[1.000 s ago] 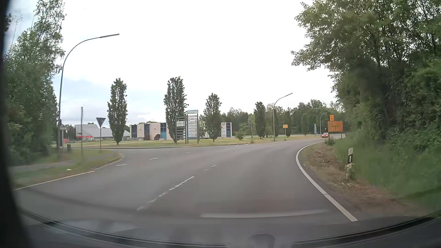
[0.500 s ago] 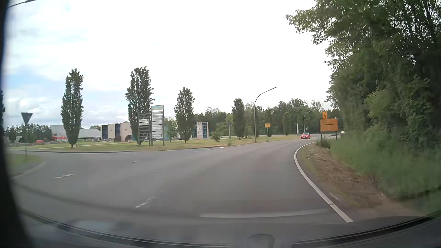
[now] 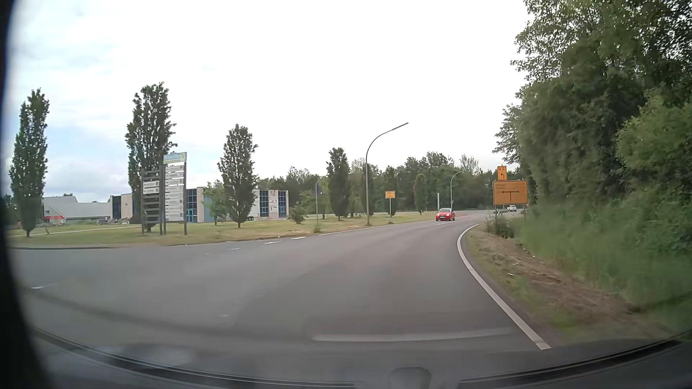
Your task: Follow the waypoints while adhering to traffic rules and regulations
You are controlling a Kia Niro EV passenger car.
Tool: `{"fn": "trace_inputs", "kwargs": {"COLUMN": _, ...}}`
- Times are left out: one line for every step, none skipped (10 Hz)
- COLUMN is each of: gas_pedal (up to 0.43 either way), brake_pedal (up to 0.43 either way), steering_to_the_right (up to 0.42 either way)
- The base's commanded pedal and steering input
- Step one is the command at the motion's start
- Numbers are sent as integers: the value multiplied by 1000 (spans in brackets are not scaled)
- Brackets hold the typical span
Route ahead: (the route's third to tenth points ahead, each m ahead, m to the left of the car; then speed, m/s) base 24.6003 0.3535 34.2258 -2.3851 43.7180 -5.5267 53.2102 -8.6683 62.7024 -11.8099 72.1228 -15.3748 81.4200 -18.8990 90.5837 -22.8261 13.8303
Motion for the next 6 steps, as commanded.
{"fn": "trace_inputs", "kwargs": {"gas_pedal": 150, "brake_pedal": 6, "steering_to_the_right": 54}}
{"fn": "trace_inputs", "kwargs": {"gas_pedal": 150, "brake_pedal": 6, "steering_to_the_right": 52}}
{"fn": "trace_inputs", "kwargs": {"gas_pedal": 150, "brake_pedal": 6, "steering_to_the_right": 51}}
{"fn": "trace_inputs", "kwargs": {"gas_pedal": 150, "brake_pedal": 6, "steering_to_the_right": 49}}
{"fn": "trace_inputs", "kwargs": {"gas_pedal": 150, "brake_pedal": 6, "steering_to_the_right": 48}}
{"fn": "trace_inputs", "kwargs": {"gas_pedal": 150, "brake_pedal": 6, "steering_to_the_right": 46}}
